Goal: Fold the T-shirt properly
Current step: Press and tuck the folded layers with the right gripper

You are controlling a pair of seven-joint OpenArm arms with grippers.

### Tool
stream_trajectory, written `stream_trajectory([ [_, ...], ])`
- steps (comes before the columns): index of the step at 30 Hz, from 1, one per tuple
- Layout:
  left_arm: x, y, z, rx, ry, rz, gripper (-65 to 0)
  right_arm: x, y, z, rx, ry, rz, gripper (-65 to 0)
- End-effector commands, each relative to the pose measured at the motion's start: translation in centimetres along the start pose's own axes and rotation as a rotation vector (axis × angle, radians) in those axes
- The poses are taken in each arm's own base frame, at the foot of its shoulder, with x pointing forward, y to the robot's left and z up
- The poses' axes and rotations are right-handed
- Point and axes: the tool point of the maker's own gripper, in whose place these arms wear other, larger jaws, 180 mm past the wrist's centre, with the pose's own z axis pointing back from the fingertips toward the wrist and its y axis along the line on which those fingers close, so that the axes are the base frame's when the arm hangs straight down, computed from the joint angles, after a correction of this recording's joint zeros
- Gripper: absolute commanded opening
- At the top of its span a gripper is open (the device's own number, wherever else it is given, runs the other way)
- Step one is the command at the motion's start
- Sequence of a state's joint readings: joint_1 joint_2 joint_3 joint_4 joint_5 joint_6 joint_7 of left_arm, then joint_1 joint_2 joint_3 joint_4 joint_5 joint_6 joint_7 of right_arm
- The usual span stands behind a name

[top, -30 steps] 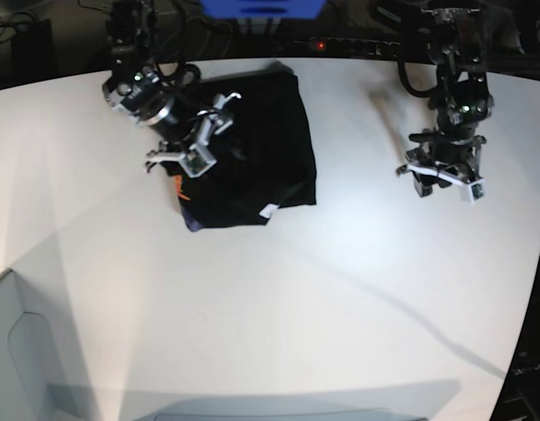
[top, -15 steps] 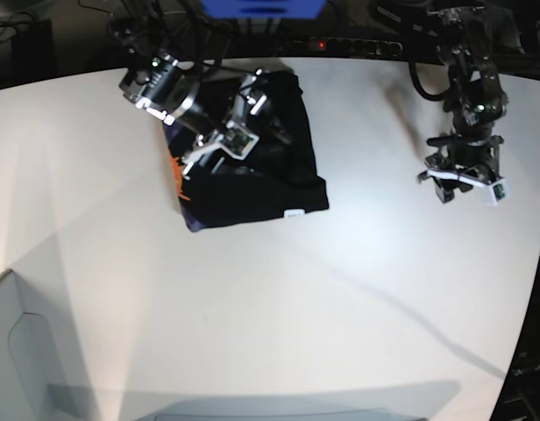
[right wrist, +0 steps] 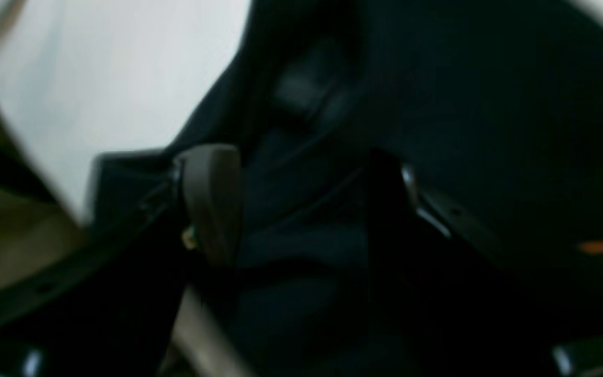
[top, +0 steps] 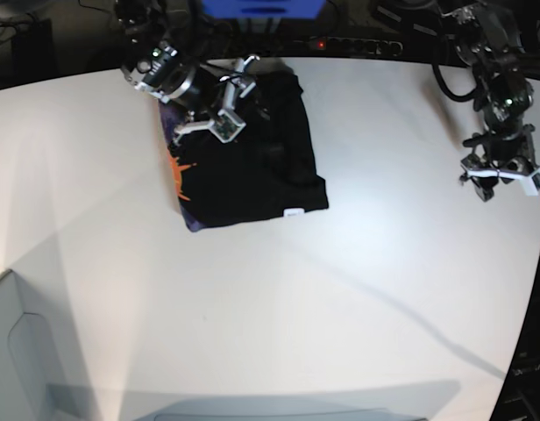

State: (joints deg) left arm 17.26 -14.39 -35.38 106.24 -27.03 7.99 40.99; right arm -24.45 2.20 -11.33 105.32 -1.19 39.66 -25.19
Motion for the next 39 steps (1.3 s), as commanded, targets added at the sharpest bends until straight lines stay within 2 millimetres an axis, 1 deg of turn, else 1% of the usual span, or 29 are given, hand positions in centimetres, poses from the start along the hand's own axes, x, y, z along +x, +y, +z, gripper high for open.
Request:
stream_trajectory([
  [1, 1.6, -0.3, 0.3, -0.008, -0.050, -0.014, -31.4, 1.2, 0.8, -0.6, 0.028, -0.051, -0.017, -27.0],
  [2, 1.6, -0.4, 0.3, -0.011, -0.050, -0.014, -31.4, 0.1, 1.3, -1.2, 0.048, -0.026, -0.036, -27.0],
  [3, 1.6, -0.5, 0.3, -0.013, -0.051, -0.015, -31.4, -0.3, 1.7, -1.8, 0.067, -0.016, -0.047, -27.0],
  [5, 1.6, -0.5, 0.3, -0.014, -0.052, -0.013, -31.4, -0.3, 2.5, -3.0, 0.097, -0.031, -0.070, -27.0],
  [7, 1.6, -0.5, 0.3, -0.014, -0.052, -0.013, -31.3, -0.3, 2.9, -3.5, 0.112, -0.052, -0.086, -27.0],
  [8, 1.6, -0.5, 0.3, -0.014, -0.052, -0.013, -31.3, 0.1, 3.0, -3.5, 0.116, -0.073, -0.087, -27.0],
  [10, 1.6, -0.5, 0.3, -0.013, -0.050, -0.013, -31.3, 1.7, 3.5, -3.6, 0.125, -0.132, -0.083, -27.0],
  [14, 1.4, -0.3, 0.4, -0.008, -0.045, -0.015, -31.3, 5.6, 2.8, -2.0, 0.094, -0.235, -0.019, -27.0],
  [16, 1.3, -0.2, 0.4, -0.006, -0.045, -0.015, -31.3, 7.1, 2.5, -1.3, 0.078, -0.271, 0.008, -26.9],
  [17, 1.3, -0.1, 0.4, -0.006, -0.043, -0.016, -31.3, 7.5, 2.4, -1.2, 0.075, -0.280, 0.015, -26.9],
  [19, 1.3, -0.1, 0.4, -0.006, -0.043, -0.016, -31.3, 8.4, 1.9, -1.3, 0.070, -0.297, 0.037, -26.9],
  [20, 1.3, -0.1, 0.5, -0.004, -0.043, -0.016, -31.3, 8.2, 1.8, -1.7, 0.075, -0.291, 0.037, -26.9],
  [24, 0.8, 0.2, 0.6, 0.002, -0.030, -0.021, -31.3, 5.5, 1.8, -4.2, 0.110, -0.215, -0.012, -26.9],
  [26, 0.7, 0.3, 0.6, 0.003, -0.027, -0.023, -31.3, 4.5, 3.1, -5.6, 0.156, -0.185, -0.036, -26.9],
  [28, 0.7, 0.3, 0.6, 0.003, -0.027, -0.023, -31.3, 4.0, 3.7, -6.7, 0.183, -0.168, -0.047, -26.9],
  [31, 0.7, 0.2, 0.6, 0.002, -0.029, -0.023, -31.3, 4.6, 5.3, -7.9, 0.231, -0.169, -0.049, -26.9],
  [34, 0.6, 0.3, 0.7, 0.003, -0.024, -0.024, -31.3, 5.9, 6.2, -8.5, 0.263, -0.187, -0.020, -26.9],
  [36, -0.1, 0.5, 0.9, 0.007, -0.002, -0.032, -31.3, 7.0, 5.8, -8.2, 0.252, -0.214, -0.002, -26.9],
  [37, -0.1, 0.3, 1.1, 0.002, 0.006, -0.036, -31.3, 7.6, 5.3, -7.8, 0.237, -0.230, 0.010, -26.9],
  [39, -0.5, -0.1, 1.4, -0.007, 0.034, -0.040, -31.2, 8.5, 3.5, -7.0, 0.188, -0.256, 0.023, -26.9],
])
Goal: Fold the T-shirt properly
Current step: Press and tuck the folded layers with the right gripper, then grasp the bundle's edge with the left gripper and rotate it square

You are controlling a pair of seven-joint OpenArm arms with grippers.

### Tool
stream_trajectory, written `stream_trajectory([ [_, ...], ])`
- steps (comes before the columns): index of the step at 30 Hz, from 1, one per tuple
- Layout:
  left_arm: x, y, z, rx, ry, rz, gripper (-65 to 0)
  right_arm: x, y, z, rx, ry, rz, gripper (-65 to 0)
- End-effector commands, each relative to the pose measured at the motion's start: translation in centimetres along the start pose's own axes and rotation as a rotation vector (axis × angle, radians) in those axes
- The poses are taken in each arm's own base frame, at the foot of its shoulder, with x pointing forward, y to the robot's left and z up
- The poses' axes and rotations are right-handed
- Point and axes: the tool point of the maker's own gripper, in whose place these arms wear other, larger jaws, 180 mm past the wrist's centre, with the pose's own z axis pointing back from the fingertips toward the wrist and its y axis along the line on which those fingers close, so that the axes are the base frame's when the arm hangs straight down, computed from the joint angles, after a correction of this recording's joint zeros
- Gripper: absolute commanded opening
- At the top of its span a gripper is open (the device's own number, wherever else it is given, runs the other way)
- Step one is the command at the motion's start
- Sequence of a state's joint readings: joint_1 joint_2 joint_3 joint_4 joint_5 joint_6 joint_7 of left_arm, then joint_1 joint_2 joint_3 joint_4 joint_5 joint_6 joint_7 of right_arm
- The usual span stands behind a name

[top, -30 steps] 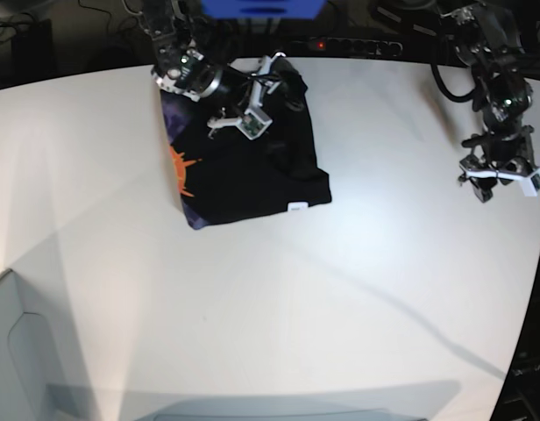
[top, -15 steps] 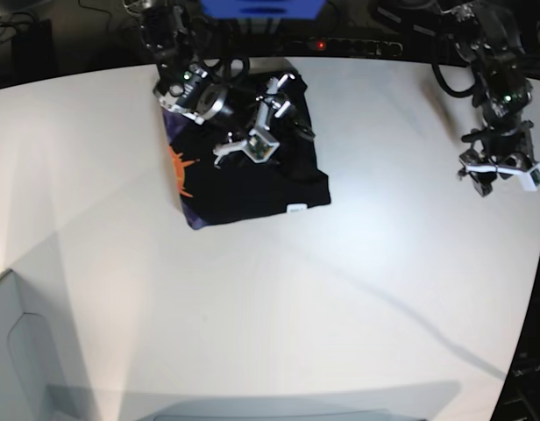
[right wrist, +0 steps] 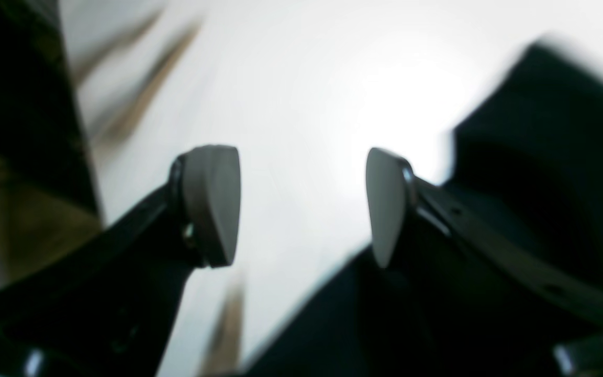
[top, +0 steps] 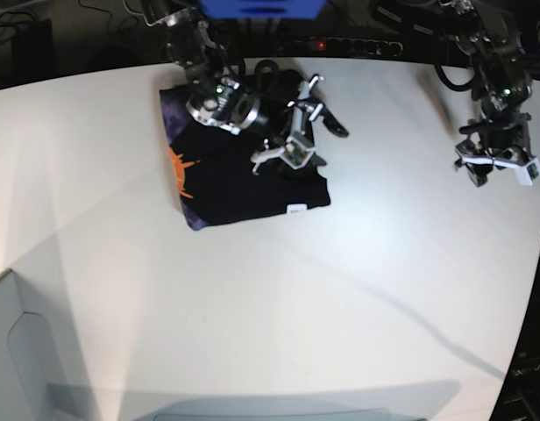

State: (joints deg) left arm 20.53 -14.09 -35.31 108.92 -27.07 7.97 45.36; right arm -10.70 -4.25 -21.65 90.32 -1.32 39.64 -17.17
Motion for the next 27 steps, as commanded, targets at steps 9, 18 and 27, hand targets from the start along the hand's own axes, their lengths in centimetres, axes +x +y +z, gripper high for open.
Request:
stream_trajectory([
  [9, -5.6, -8.5, 3.3, -0.349, 0.252, 0.323, -28.2, 6.3, -8.9, 7.2, -0.289, -0.171, 0.095, -26.6],
  [18, -12.8, -16.9, 5.6, -0.549, 0.533, 0.392, -22.2, 5.5, -14.6, 12.9, -0.513, -0.169, 0.069, -26.5],
  [27, -17.3, -19.7, 3.4, -0.542, 0.532, 0.190, -22.2, 4.8, -16.5, 15.2, -0.594, -0.157, 0.052, -26.5],
])
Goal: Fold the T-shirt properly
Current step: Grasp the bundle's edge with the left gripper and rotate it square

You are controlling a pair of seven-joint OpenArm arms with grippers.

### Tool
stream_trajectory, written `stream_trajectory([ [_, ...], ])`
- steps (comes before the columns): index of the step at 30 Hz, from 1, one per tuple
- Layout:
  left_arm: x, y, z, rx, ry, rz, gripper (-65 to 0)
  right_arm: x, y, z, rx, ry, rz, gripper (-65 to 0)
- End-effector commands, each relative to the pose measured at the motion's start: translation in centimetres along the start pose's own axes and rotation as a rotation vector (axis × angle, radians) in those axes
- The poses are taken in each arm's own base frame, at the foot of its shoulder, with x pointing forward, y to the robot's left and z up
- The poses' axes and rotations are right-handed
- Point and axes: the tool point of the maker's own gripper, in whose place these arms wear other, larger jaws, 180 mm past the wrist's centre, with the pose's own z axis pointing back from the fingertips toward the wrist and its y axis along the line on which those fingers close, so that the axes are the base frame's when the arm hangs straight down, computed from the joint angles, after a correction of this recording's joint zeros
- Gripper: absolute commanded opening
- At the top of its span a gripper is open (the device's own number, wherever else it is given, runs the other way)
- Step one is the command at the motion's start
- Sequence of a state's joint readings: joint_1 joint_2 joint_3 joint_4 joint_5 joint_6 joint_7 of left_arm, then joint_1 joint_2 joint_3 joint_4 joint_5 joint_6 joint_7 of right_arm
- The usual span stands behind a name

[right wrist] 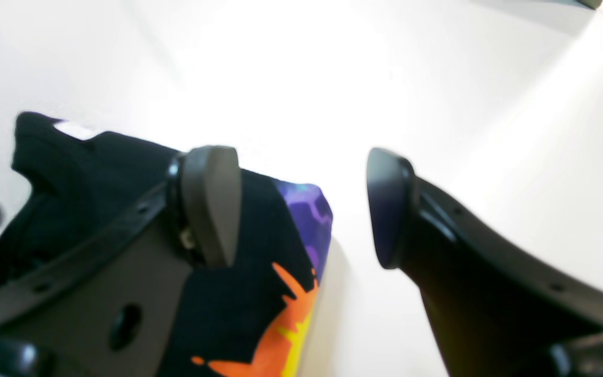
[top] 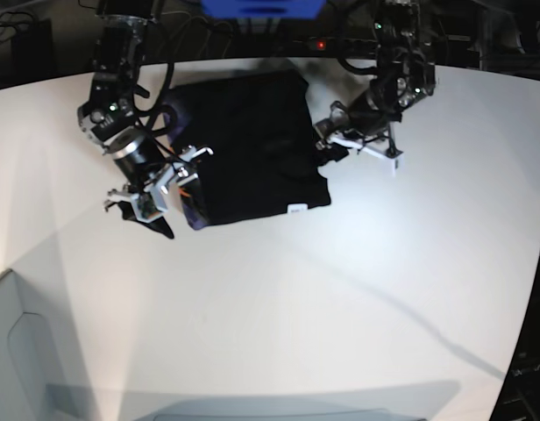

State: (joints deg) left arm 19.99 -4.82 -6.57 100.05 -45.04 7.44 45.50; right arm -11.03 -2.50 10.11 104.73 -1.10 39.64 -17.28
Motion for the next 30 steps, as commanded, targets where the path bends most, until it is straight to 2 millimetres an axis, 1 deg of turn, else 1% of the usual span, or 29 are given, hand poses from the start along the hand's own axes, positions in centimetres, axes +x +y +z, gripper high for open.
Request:
stream_trajectory([
  [1, -1.2, 0.3, -0.3, 0.015, 0.042, -0.022, -22.2, 1.6, -0.3, 0.1, -0.001, -0.060, 0.006, -26.5],
  [3, -2.4, 0.3, -1.0, 0.013, 0.070, -0.056, -22.4, 1.6, -0.5, 0.2, -0.009, -0.059, 0.007, -26.5],
  [4, -3.2, 0.1, -1.3, 0.009, 0.087, -0.077, -22.7, 1.5, -1.0, 0.4, -0.022, -0.057, 0.008, -26.5],
  [6, -3.7, -0.4, -1.8, -0.003, 0.106, -0.122, -26.1, 1.6, -1.8, 0.5, -0.044, -0.058, 0.008, -26.5],
  [7, -4.0, -0.4, -2.0, -0.004, 0.120, -0.138, -29.6, 1.6, -2.1, 0.6, -0.052, -0.060, 0.009, -26.5],
  [10, -4.9, 0.2, -2.7, 0.008, 0.162, -0.167, -44.3, 1.6, -2.9, 0.9, -0.075, -0.059, 0.008, -26.5],
  [12, -4.8, 0.6, -3.1, 0.020, 0.168, -0.171, -53.8, 1.5, -3.3, 1.1, -0.088, -0.057, 0.006, -26.5],
  [14, -4.5, 0.8, -3.5, 0.028, 0.171, -0.173, -64.9, 1.4, -3.9, 1.4, -0.105, -0.054, 0.004, -26.5],
  [16, -3.5, 0.8, -4.0, 0.032, 0.163, -0.182, -65.0, 1.2, -4.1, 1.5, -0.113, -0.051, 0.001, -26.6],
  [17, -2.8, 1.3, -4.1, 0.044, 0.157, -0.193, -64.2, 1.2, -4.3, 1.6, -0.121, -0.050, 0.000, -26.6],
  [18, -2.4, 1.3, -4.4, 0.048, 0.157, -0.208, -64.9, 1.1, -4.6, 1.8, -0.128, -0.048, -0.001, -26.6],
  [20, -1.1, 0.8, -5.2, 0.046, 0.166, -0.287, -65.0, 0.9, -5.2, 2.1, -0.146, -0.045, -0.003, -26.6],
  [22, -0.3, -0.1, -5.9, 0.039, 0.189, -0.395, -65.0, 0.7, -5.9, 2.5, -0.170, -0.040, -0.006, -26.6],
  [23, 0.1, -0.9, -6.4, 0.030, 0.200, -0.462, -65.0, 0.6, -6.3, 2.7, -0.181, -0.038, -0.007, -26.6],
  [26, 0.8, -2.5, -7.7, 0.022, 0.239, -0.641, -65.0, 0.4, -7.3, 3.2, -0.212, -0.033, -0.011, -26.8],
  [30, 1.9, -5.2, -9.6, 0.017, 0.269, -0.862, -65.0, -0.1, -9.0, 4.4, -0.272, -0.022, -0.021, -26.8],
])
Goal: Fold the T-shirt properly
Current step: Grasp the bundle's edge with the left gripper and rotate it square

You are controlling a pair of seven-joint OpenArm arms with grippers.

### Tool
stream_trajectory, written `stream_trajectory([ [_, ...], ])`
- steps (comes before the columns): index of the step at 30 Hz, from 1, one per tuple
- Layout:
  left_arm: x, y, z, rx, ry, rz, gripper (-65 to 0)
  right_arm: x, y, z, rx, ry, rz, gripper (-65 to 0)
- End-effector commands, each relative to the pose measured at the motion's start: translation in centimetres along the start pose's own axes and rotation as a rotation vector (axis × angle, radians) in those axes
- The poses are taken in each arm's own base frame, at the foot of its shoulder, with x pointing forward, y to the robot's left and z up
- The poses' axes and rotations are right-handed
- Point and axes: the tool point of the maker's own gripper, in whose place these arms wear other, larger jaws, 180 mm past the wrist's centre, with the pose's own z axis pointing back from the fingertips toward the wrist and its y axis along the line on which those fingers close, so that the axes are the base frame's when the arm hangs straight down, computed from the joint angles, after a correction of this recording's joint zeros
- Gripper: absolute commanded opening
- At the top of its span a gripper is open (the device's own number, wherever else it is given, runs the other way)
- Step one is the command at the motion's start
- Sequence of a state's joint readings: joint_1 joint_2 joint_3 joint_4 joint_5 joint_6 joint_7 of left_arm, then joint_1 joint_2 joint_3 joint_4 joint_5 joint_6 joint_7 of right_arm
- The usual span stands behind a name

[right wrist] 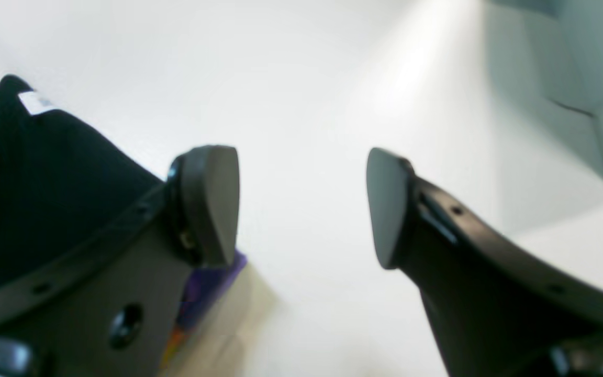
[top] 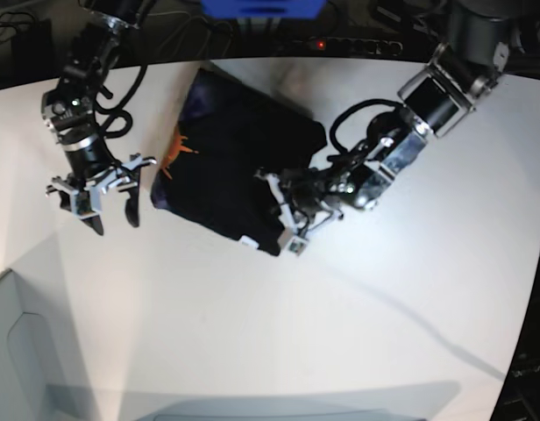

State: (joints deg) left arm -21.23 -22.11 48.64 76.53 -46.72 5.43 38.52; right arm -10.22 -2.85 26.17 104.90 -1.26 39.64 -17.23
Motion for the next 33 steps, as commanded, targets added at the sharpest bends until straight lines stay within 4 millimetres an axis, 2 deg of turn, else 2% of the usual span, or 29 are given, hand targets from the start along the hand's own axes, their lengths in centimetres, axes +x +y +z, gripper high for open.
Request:
stream_trajectory([
  [1, 0.2, 0.7, -0.3, 0.061, 0.036, -0.057, -65.0, 1.5, -0.6, 0.3, -0.013, -0.058, 0.003, -26.8],
  [5, 3.8, -3.2, -1.5, 0.029, 0.021, -0.266, -65.0, 0.7, -3.2, 1.4, -0.090, -0.038, -0.008, -26.8],
  [8, 5.9, -6.6, -2.3, 0.009, -0.013, -0.544, -65.0, -0.1, -4.9, 2.5, -0.143, -0.018, -0.015, -26.8],
  [12, 7.0, -9.9, -3.7, 0.031, -0.046, -0.864, -65.0, -1.7, -6.8, 4.2, -0.210, 0.022, -0.027, -26.9],
  [16, 7.9, -11.6, -5.1, 0.102, -0.048, -1.049, -63.8, -2.8, -7.5, 5.4, -0.246, 0.050, -0.043, -26.9],
  [19, 9.1, -12.6, -5.3, 0.159, -0.065, -1.131, -54.6, -3.5, -7.5, 5.9, -0.255, 0.065, -0.055, -26.9],
  [23, 10.6, -13.8, -5.0, 0.190, -0.114, -1.185, -36.2, -4.0, -7.0, 6.0, -0.256, 0.073, -0.074, -26.9],
  [25, 12.1, -13.8, -4.5, 0.217, -0.140, -1.208, -28.3, -4.1, -6.7, 6.0, -0.254, 0.073, -0.089, -26.9],
  [28, 14.0, -14.6, -3.1, 0.228, -0.204, -1.208, -22.0, -4.1, -6.2, 5.9, -0.251, 0.067, -0.101, -26.9],
  [30, 16.1, -14.1, -1.1, 0.242, -0.275, -1.156, -21.8, -3.8, -6.0, 5.8, -0.248, 0.060, -0.100, -27.0],
  [33, 20.0, -13.7, 3.7, 0.259, -0.438, -1.040, -21.8, -3.3, -5.5, 5.7, -0.249, 0.044, -0.113, -27.2],
])
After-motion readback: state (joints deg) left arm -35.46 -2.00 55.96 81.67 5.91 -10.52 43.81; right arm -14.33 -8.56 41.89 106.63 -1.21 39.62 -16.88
